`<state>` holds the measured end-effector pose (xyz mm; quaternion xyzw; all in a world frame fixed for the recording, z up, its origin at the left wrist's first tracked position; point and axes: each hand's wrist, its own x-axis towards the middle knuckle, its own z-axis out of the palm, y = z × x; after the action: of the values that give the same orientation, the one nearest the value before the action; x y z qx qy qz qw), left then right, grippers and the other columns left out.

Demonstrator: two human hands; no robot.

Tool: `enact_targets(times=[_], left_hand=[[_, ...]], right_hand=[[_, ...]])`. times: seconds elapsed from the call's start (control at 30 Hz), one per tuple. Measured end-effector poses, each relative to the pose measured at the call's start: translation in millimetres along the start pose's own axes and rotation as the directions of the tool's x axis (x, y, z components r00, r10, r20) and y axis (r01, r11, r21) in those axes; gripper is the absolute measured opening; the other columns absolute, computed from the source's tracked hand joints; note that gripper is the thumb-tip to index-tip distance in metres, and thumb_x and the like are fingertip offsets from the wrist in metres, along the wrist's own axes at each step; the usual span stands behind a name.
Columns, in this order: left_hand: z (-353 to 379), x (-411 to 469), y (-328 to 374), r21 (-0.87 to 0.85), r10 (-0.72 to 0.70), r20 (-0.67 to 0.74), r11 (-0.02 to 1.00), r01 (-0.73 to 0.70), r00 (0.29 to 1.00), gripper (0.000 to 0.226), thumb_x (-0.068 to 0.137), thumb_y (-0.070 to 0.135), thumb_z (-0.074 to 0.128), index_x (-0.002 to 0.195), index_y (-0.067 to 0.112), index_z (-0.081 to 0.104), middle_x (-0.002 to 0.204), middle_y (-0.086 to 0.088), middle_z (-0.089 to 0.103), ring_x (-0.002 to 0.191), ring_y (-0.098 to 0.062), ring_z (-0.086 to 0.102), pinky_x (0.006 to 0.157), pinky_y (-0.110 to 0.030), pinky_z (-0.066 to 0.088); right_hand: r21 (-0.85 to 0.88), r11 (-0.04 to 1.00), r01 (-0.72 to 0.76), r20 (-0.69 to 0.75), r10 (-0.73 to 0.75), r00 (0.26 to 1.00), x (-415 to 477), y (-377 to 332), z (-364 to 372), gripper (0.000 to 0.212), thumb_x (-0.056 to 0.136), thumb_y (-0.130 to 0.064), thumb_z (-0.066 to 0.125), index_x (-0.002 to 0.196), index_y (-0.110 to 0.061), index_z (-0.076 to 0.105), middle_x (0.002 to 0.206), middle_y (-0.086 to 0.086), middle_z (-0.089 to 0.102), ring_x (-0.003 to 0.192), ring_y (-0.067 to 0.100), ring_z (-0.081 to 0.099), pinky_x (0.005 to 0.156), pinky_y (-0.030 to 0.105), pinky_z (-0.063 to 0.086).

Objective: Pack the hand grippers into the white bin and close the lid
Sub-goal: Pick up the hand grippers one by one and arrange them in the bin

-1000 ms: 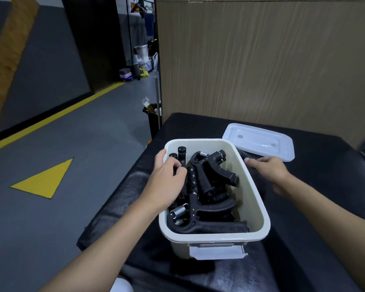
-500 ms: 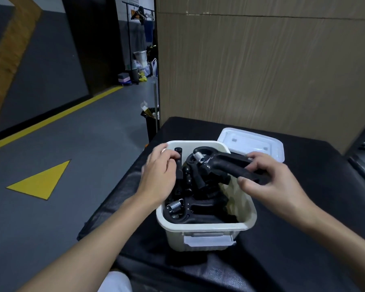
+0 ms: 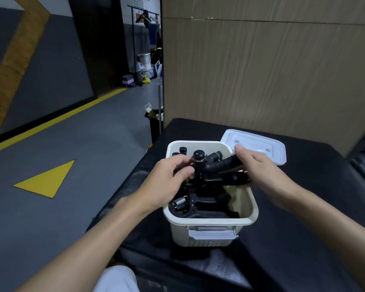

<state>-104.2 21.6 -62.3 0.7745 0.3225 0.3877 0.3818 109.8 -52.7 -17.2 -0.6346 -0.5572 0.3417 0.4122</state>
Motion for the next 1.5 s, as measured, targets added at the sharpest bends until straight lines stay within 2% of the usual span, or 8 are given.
enact_targets(times=[0.2, 0.47, 0.63, 0.87, 1.0, 1.23, 1.37, 1.5], left_hand=[[-0.1, 6.2, -2.6, -0.136, -0.086, -0.106, 0.988, 0.071, 0.991, 0.026, 0.099, 0.007, 0.053, 0.088, 0.02, 0.072, 0.07, 0.003, 0.067, 0.064, -0.006, 0.062, 0.069, -0.026, 0.052], [-0.1, 7.7, -33.4, -0.27, -0.427, -0.243, 0.892, 0.362, 0.871, 0.037, 0.104, 0.017, 0.039, 0.138, 0.02, 0.052, 0.137, 0.009, 0.054, 0.126, -0.009, 0.05, 0.111, -0.032, 0.039], [18.7, 2.5, -25.0, -0.357, -0.457, -0.251, 0.863, 0.357, 0.853, 0.041, 0.105, 0.01, 0.034, 0.146, 0.014, 0.04, 0.121, 0.021, 0.049, 0.109, 0.005, 0.046, 0.092, -0.007, 0.032], [24.7, 3.9, -29.9, -0.446, -0.567, -0.212, 0.781, 0.438, 0.796, 0.031, 0.101, 0.012, 0.035, 0.096, 0.01, 0.066, 0.09, -0.005, 0.072, 0.085, -0.017, 0.065, 0.073, -0.029, 0.053], [23.4, 2.8, -29.9, -0.446, -0.579, -0.179, 0.768, 0.459, 0.795, 0.031, 0.1, 0.014, 0.035, 0.099, 0.013, 0.067, 0.092, -0.005, 0.073, 0.086, -0.018, 0.068, 0.073, -0.032, 0.054], [21.7, 2.6, -27.9, -0.447, -0.578, -0.146, 0.762, 0.468, 0.803, 0.015, 0.098, 0.028, 0.054, 0.107, 0.019, 0.062, 0.095, 0.002, 0.072, 0.088, -0.014, 0.069, 0.075, -0.032, 0.055], [19.2, 5.9, -27.4, -0.395, -0.607, -0.108, 0.753, 0.527, 0.787, 0.024, 0.094, 0.027, 0.061, 0.116, 0.021, 0.055, 0.106, -0.001, 0.07, 0.098, -0.018, 0.069, 0.086, -0.037, 0.057], [12.5, 6.9, -30.4, -0.399, -0.534, -0.056, 0.787, 0.471, 0.844, 0.057, 0.087, 0.007, 0.057, 0.137, 0.031, 0.042, 0.11, 0.01, 0.07, 0.101, -0.01, 0.068, 0.089, -0.033, 0.056]], right_hand=[[-0.286, 0.931, 0.225, 0.037, -0.224, 0.974, 16.3, -9.2, 3.0, 0.01, 0.091, -0.026, 0.067, 0.087, -0.019, 0.072, 0.082, -0.003, 0.072, 0.075, 0.015, 0.067, 0.075, 0.033, 0.055], [-0.158, 0.987, 0.026, 0.069, -0.016, 0.997, 32.8, 15.9, 20.4, 0.026, 0.096, -0.018, 0.061, 0.077, -0.001, 0.066, 0.066, 0.006, 0.064, 0.062, 0.023, 0.068, 0.07, 0.046, 0.06], [-0.119, 0.992, -0.048, 0.174, 0.069, 0.982, 33.4, 29.9, 25.1, 0.031, 0.098, -0.02, 0.058, 0.081, 0.005, 0.063, 0.07, 0.006, 0.061, 0.063, 0.019, 0.067, 0.073, 0.045, 0.058], [-0.522, 0.831, 0.194, 0.362, 0.01, 0.932, 28.4, 23.7, 29.0, 0.016, 0.095, -0.036, 0.06, 0.095, -0.024, 0.07, 0.081, -0.015, 0.065, 0.073, -0.005, 0.059, 0.07, 0.008, 0.043], [-0.574, 0.781, 0.248, 0.481, 0.076, 0.874, 24.2, 30.2, 30.3, 0.038, 0.092, -0.046, 0.059, 0.127, -0.032, 0.058, 0.124, -0.015, 0.058, 0.118, 0.006, 0.052, 0.107, 0.031, 0.038], [-0.71, 0.546, 0.445, 0.45, -0.134, 0.883, 12.7, 44.4, 41.7, 0.033, 0.103, -0.034, 0.038, 0.134, -0.031, 0.047, 0.112, -0.008, 0.046, 0.111, 0.014, 0.042, 0.101, 0.033, 0.03], [-0.645, 0.643, 0.413, 0.492, -0.064, 0.868, 14.0, 35.5, 31.7, 0.031, 0.101, -0.045, 0.038, 0.124, -0.032, 0.055, 0.11, -0.01, 0.052, 0.109, 0.01, 0.048, 0.1, 0.035, 0.033], [-0.457, 0.858, 0.233, 0.15, -0.184, 0.971, 48.4, 21.1, 49.2, 0.024, 0.098, -0.036, 0.049, 0.105, -0.02, 0.066, 0.094, -0.007, 0.068, 0.092, 0.016, 0.064, 0.089, 0.036, 0.05]])
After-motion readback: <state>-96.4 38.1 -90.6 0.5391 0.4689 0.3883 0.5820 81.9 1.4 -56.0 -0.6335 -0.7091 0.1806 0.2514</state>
